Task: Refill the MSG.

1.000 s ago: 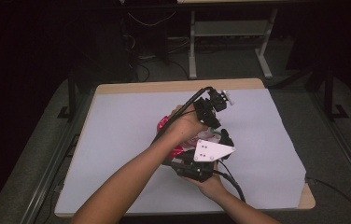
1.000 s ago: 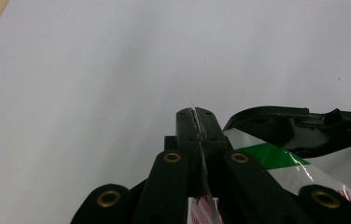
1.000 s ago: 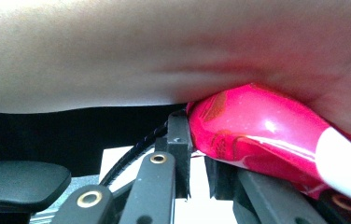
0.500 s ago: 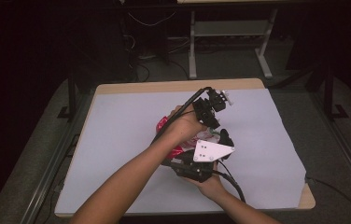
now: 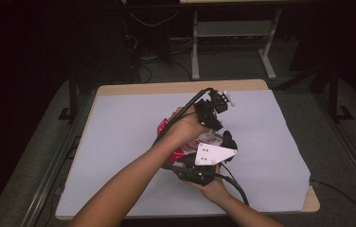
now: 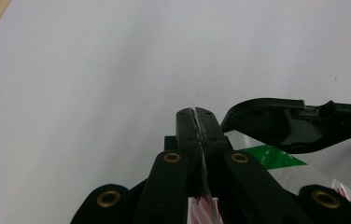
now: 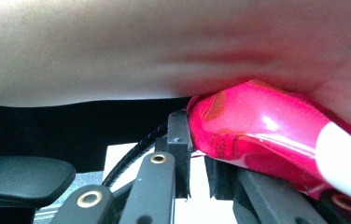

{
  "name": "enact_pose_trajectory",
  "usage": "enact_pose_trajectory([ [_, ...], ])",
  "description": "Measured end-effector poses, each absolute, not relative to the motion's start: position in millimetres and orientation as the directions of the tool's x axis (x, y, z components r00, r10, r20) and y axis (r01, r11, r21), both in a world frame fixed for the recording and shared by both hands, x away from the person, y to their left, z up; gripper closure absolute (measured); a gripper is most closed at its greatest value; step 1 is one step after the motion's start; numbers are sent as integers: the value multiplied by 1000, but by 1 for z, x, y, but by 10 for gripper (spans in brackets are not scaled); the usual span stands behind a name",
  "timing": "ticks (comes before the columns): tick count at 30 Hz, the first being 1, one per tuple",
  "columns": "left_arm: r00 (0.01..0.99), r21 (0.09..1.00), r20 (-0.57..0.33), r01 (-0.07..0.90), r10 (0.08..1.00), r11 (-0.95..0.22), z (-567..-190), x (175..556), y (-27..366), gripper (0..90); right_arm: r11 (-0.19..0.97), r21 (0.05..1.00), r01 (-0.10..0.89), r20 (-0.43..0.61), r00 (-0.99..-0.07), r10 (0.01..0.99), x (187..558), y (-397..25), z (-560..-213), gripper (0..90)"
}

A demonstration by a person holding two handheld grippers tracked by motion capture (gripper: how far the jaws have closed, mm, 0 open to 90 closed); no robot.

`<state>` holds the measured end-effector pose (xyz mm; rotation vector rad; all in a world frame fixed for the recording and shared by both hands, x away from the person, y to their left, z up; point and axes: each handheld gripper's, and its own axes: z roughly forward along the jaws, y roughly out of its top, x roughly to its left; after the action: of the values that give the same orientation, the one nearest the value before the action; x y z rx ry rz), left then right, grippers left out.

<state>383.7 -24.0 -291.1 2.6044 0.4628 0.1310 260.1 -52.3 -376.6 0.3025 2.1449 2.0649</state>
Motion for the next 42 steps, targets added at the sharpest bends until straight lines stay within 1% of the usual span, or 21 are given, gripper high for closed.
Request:
enact_pose_trajectory([
  [14,942,525,-5,289,337,-800,-281,383,-17,900,60,998,37,22,-971,238,259,-51,-382,812],
  [26,945,547,-6,277,327,-790,-278,381,-14,900,90,994,59,36,-971,236,258,-49,-388,812],
  [32,946,560,-9,273,323,-783,-275,379,-12,900,99,994,54,29,-972,234,259,-49,-389,812],
  [42,949,596,-18,263,315,-759,-271,376,-7,900,127,990,69,37,-971,236,259,-49,-394,812],
])
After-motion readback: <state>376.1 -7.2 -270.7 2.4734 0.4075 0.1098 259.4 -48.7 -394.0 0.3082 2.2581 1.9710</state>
